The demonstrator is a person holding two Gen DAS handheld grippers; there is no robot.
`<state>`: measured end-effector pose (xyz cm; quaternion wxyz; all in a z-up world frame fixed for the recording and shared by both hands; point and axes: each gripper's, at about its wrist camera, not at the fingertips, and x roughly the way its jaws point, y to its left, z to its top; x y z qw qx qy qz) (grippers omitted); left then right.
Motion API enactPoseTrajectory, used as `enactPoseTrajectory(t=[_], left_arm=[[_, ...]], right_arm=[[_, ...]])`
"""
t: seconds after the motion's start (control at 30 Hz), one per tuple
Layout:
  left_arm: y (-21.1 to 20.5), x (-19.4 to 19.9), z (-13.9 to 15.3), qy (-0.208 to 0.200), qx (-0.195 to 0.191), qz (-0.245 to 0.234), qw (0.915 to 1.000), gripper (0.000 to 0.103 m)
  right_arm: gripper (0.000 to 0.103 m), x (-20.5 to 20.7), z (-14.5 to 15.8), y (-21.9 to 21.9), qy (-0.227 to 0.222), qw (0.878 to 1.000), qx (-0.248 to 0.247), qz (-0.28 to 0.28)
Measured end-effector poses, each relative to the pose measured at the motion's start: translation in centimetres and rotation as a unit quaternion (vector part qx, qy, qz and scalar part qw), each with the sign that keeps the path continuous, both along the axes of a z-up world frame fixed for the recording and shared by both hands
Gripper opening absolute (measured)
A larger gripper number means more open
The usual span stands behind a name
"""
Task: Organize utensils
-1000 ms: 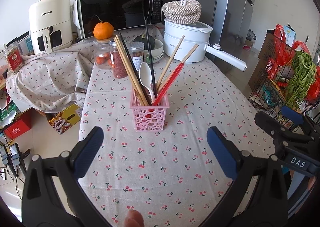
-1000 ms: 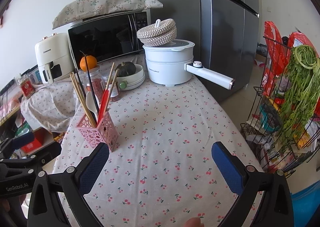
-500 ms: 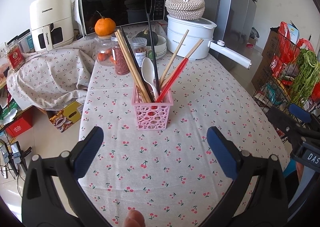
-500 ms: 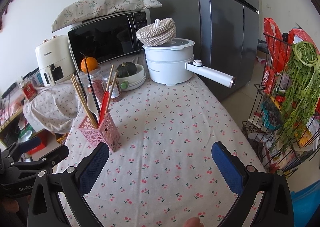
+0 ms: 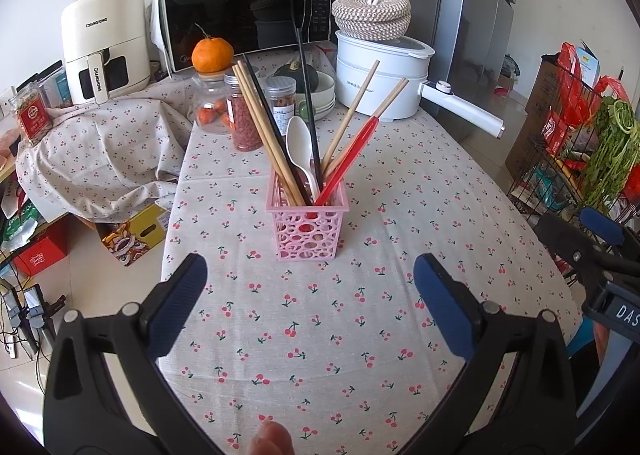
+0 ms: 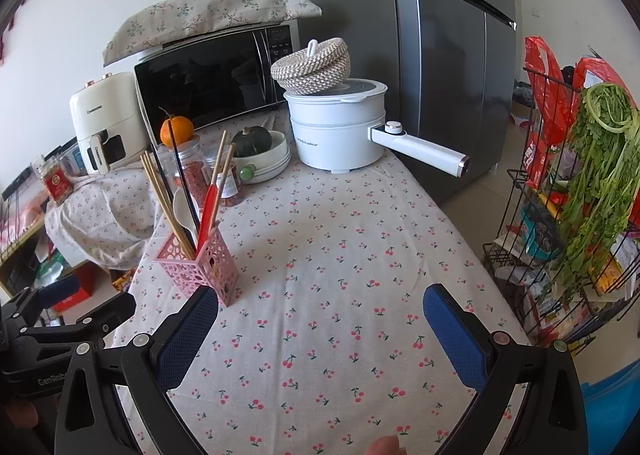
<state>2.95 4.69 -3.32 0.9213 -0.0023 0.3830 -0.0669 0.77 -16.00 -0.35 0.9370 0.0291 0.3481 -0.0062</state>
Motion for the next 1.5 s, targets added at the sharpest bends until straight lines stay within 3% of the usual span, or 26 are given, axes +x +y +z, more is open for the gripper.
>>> enactPoseTrajectory(t=[1.5], left_arm=[[0.3,-0.3,1.1,-0.016,0.009,0.025,0.9995,0.103]], right_arm=[[0.103,-0.1,0.1,0.3,-0.002,1.0,-0.008,0.002]])
